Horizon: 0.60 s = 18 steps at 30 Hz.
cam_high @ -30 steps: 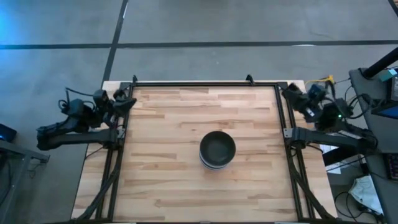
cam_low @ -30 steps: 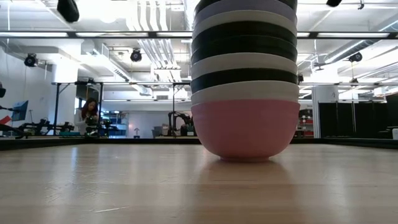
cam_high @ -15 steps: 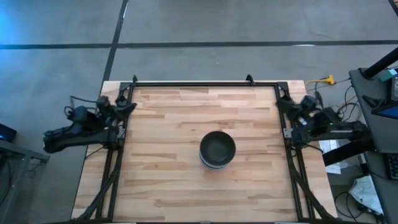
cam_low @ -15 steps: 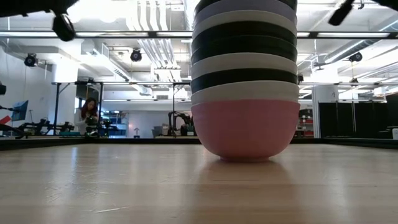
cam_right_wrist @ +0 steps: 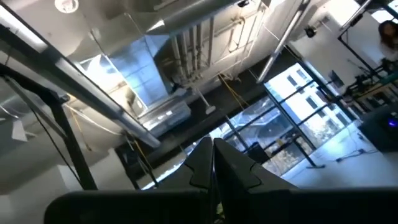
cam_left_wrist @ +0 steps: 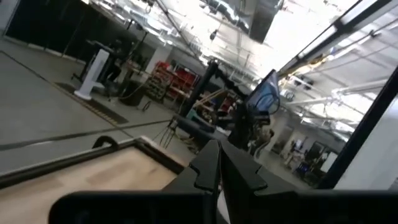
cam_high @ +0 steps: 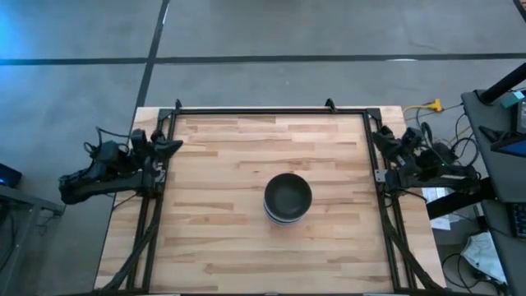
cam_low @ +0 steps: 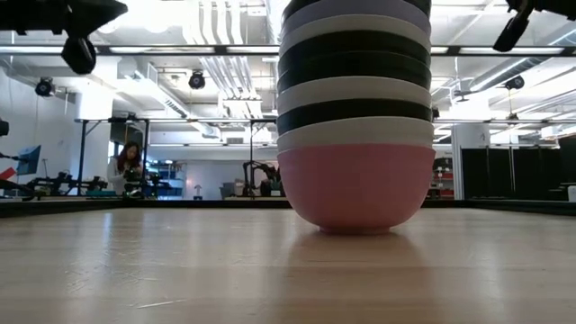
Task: Nest bowls inside each other
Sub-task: Return to Home Position
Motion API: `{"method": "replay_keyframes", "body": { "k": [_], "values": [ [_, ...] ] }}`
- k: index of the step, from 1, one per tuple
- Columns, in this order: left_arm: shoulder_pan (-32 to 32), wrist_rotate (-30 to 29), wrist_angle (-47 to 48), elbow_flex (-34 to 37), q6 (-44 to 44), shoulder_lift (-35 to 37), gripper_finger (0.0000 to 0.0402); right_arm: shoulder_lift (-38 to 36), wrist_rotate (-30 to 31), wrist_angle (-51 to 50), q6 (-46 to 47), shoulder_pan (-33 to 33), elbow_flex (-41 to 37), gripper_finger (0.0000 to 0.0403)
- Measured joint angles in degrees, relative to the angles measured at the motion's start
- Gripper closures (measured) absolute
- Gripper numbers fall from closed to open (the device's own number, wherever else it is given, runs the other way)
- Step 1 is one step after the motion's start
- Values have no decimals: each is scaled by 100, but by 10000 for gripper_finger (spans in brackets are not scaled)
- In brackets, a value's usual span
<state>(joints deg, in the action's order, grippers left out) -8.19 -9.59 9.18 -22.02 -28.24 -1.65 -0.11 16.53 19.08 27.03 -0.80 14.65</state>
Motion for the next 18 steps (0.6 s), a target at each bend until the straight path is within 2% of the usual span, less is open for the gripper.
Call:
{"method": "replay_keyframes", "body": {
  "k": [2, 5, 10, 13, 18],
  "values": [
    [-4, 16, -47, 95, -52, -2, 402, 25, -18, 172, 127, 0, -95, 394],
    [-2, 59, -645, 520, -253, -43, 402, 90, -81, 342, 522, 0, -453, 394],
    [-2, 441, -2204, 1552, -789, 2, 402, 13, -620, 1423, 1251, -8, -1328, 394],
    [0, 693, -2967, 2145, -1191, 7, 402, 14, -660, 1354, 1331, -8, -1399, 394],
    [0, 761, -2560, 2154, -1195, 8, 402, 12, -755, 1351, 1170, -7, -1414, 394]
  ]
}}
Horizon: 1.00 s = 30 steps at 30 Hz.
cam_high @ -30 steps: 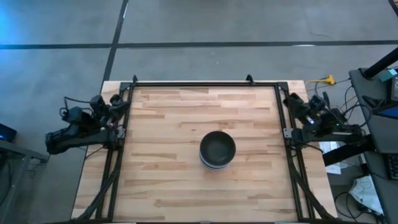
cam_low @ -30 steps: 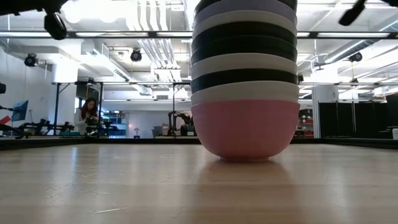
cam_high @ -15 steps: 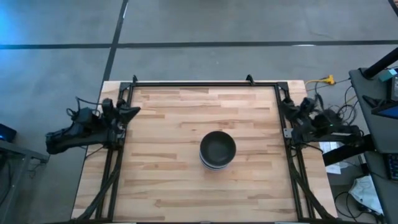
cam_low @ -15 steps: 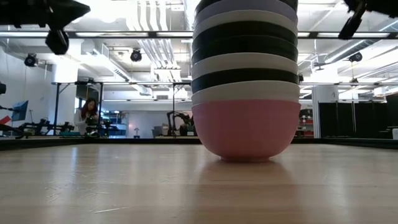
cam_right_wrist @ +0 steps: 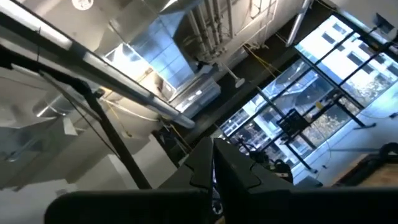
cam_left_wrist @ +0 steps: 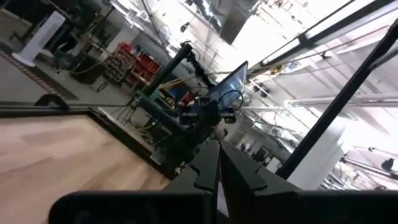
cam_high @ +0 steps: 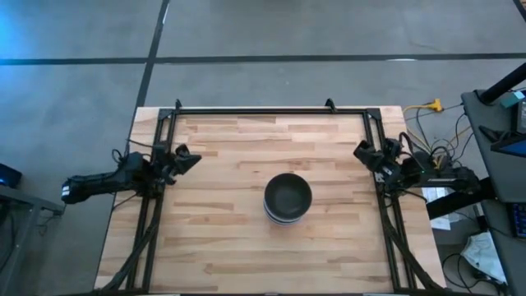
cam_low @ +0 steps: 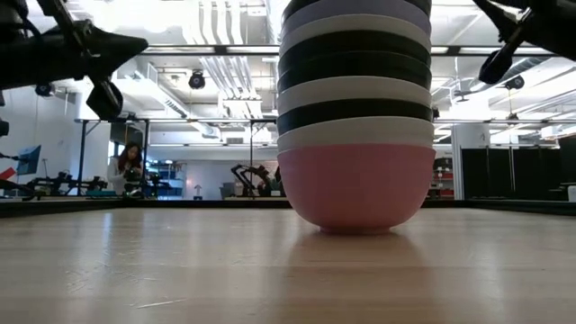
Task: Nest bowls inside each other
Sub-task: Return to Home Position
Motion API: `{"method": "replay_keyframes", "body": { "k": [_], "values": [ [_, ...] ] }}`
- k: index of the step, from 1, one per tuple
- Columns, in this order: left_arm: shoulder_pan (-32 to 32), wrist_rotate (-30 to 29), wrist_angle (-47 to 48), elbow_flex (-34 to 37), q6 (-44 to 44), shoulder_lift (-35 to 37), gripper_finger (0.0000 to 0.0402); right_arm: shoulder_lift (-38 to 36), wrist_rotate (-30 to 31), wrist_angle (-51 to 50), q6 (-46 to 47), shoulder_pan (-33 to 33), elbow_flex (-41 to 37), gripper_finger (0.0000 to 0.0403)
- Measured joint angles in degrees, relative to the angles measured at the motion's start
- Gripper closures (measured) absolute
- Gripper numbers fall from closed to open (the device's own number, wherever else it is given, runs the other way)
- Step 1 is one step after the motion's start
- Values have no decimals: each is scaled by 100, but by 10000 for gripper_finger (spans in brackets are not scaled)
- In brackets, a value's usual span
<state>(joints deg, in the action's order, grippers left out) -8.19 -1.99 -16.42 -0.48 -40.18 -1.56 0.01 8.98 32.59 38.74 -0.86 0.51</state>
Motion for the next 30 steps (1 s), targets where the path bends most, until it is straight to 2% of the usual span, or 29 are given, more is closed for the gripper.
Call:
{"method": "replay_keyframes", "body": {
  "k": [4, 8, 11, 15, 18, 20, 23, 26, 28, 30],
  "values": [
    [2, 106, 286, 1, -12, -37, 402, 8, -299, -364, -17, 0, 0, 394],
    [2, 503, 723, 3, -16, -106, 402, 11, -491, -1086, -17, -2, 0, 394],
    [2, 1152, 1120, 3, -2, -129, 402, 13, -492, -1607, 81, -2, 0, 394],
    [4, 2588, 1234, 6, -367, -136, 402, 12, -495, -2253, 248, -2, 0, 394],
    [4, 2900, 1219, 8, -263, -127, 402, 12, -493, -2840, 152, -2, 0, 394],
    [2, 2906, 1214, 10, 435, -134, 402, 32, -517, -3214, -128, 0, 22, 394],
    [2, 2903, 1219, 12, 1927, -140, 402, 177, -508, -3271, -601, 0, 48, 394],
    [2, 2901, 1217, 14, 3322, -168, 402, 282, -508, -3282, -545, 0, 48, 394],
    [2, 2901, 1205, 14, 3935, -171, 402, 336, -506, -3284, -511, 0, 48, 394],
    [2, 2903, 1194, 14, 4187, -177, 402, 369, -502, -3281, -510, 0, 48, 394]
  ]
}}
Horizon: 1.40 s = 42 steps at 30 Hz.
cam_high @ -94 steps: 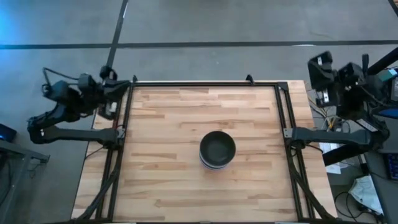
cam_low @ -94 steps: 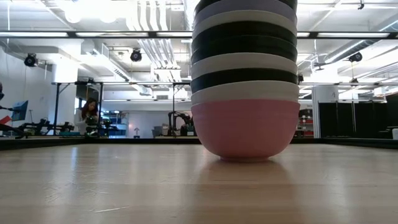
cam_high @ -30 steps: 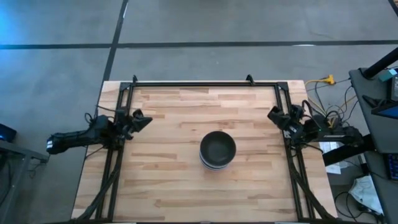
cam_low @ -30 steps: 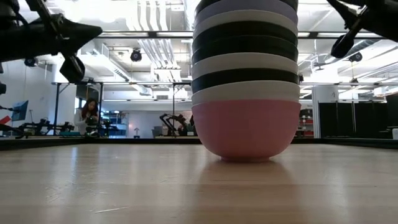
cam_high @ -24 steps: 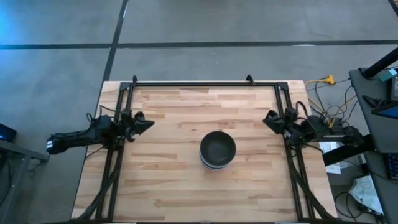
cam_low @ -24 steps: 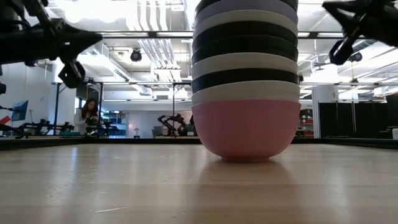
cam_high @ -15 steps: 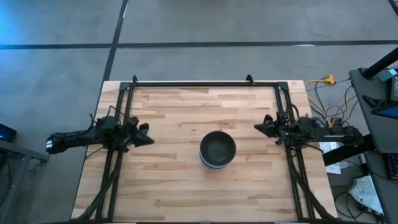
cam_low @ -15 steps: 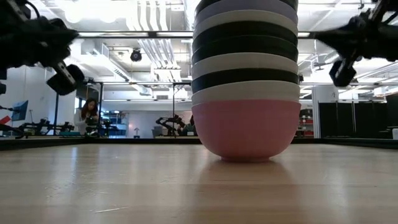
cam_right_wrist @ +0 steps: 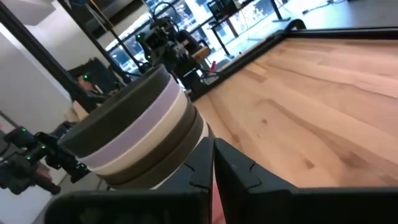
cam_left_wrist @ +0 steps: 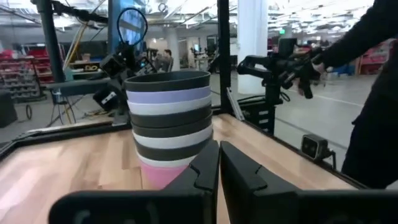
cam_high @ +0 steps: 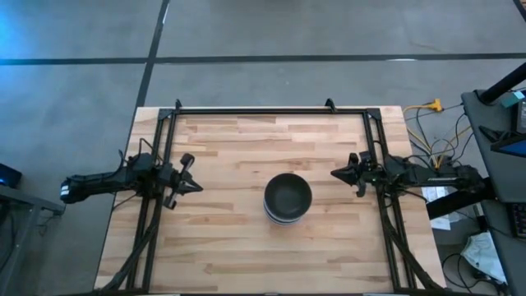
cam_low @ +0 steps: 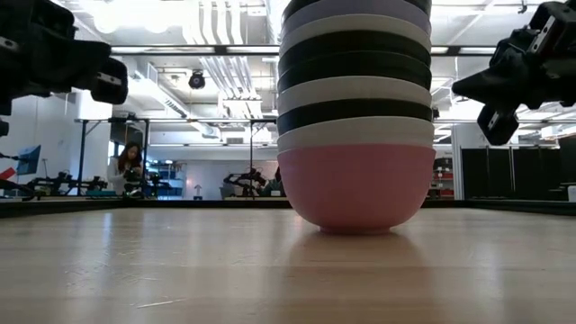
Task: Nest bowls inside each other
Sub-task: Return to Home Position
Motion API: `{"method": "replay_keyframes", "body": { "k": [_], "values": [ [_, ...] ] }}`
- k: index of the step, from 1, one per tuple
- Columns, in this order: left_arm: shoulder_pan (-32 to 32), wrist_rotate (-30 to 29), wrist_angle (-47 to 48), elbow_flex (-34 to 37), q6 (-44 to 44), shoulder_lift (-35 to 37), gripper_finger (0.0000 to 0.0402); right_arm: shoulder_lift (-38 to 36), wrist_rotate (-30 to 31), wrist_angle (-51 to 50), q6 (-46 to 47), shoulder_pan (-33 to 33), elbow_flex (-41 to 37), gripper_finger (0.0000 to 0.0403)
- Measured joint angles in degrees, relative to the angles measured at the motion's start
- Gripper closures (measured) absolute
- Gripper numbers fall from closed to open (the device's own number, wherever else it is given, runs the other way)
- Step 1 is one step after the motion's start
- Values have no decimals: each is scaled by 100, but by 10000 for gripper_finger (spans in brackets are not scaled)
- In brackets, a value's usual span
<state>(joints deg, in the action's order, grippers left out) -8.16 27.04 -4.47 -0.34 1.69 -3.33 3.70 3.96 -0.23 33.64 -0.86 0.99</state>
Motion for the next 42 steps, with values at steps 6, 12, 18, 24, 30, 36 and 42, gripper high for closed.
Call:
{"method": "replay_keyframes", "body": {
  "k": [6, 12, 18, 24, 30, 36, 42],
  "values": [
    [0, -323, -52, 4, 23, 2, 402, 38, 11, 2, 18, 0, 0, 394],
    [0, -327, -98, 7, 25, 7, 402, 53, 12, 2, 21, 0, 0, 394],
    [0, -327, -97, 7, 23, 0, 402, 51, 12, 2, 21, 0, 0, 394],
    [0, -327, -100, 9, 25, 7, 402, 53, 12, 4, 21, 0, 0, 394],
    [0, -327, -102, 9, 25, 2, 402, 53, 12, 4, 21, 0, 0, 394],
    [0, -327, -102, 9, 23, 0, 402, 53, 12, 4, 21, 0, 0, 394],
    [0, -327, -102, 9, 23, 0, 402, 53, 12, 5, 21, 0, 0, 394]
  ]
}}
